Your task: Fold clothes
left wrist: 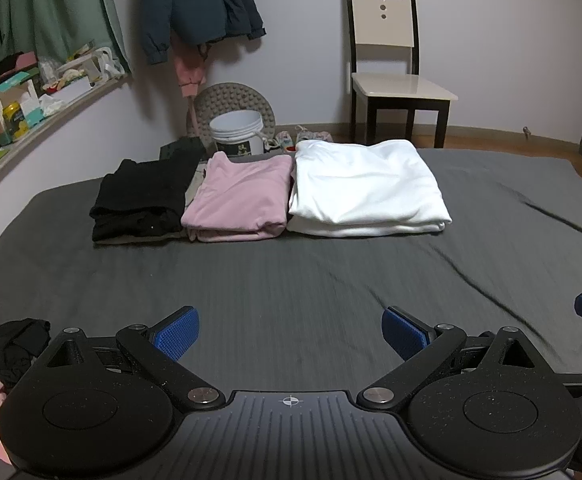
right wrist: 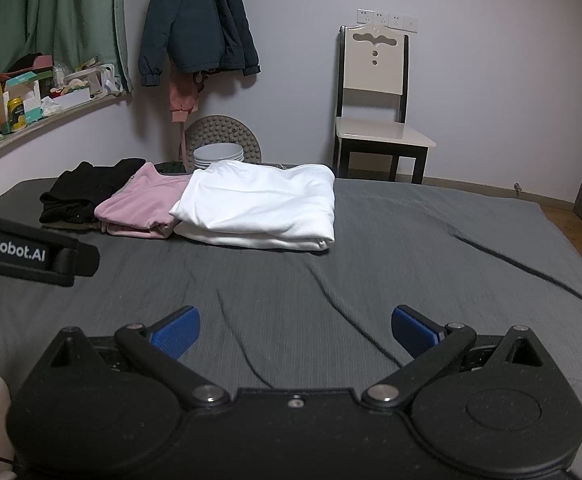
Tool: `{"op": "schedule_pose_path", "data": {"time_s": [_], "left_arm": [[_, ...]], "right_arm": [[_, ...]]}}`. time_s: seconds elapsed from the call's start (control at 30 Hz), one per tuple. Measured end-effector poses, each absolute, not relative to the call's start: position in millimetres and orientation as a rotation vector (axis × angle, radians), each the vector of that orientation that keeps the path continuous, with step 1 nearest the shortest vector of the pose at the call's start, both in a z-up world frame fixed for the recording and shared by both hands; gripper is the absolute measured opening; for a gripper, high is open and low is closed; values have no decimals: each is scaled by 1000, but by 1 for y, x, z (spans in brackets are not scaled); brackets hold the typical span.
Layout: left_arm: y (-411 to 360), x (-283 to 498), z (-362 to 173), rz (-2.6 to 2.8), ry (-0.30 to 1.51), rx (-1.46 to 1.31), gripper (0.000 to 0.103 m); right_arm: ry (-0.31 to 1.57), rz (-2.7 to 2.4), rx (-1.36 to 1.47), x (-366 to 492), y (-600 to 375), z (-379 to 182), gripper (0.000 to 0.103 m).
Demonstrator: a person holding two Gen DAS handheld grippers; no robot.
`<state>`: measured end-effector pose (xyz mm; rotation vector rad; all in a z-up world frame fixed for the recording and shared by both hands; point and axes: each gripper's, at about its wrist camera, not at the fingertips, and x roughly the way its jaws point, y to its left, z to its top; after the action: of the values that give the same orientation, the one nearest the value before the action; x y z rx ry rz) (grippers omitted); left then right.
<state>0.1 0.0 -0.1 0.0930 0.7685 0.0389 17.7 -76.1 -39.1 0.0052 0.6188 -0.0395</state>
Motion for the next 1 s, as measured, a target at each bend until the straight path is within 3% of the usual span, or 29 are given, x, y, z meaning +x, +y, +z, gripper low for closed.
{"op": "schedule_pose_path", "data": {"time_s": [1.0], "left_arm": [[1,3,-6,42,783,95,99]], "right_arm": [[624,-38,10,19,-75,-40,103]]}}
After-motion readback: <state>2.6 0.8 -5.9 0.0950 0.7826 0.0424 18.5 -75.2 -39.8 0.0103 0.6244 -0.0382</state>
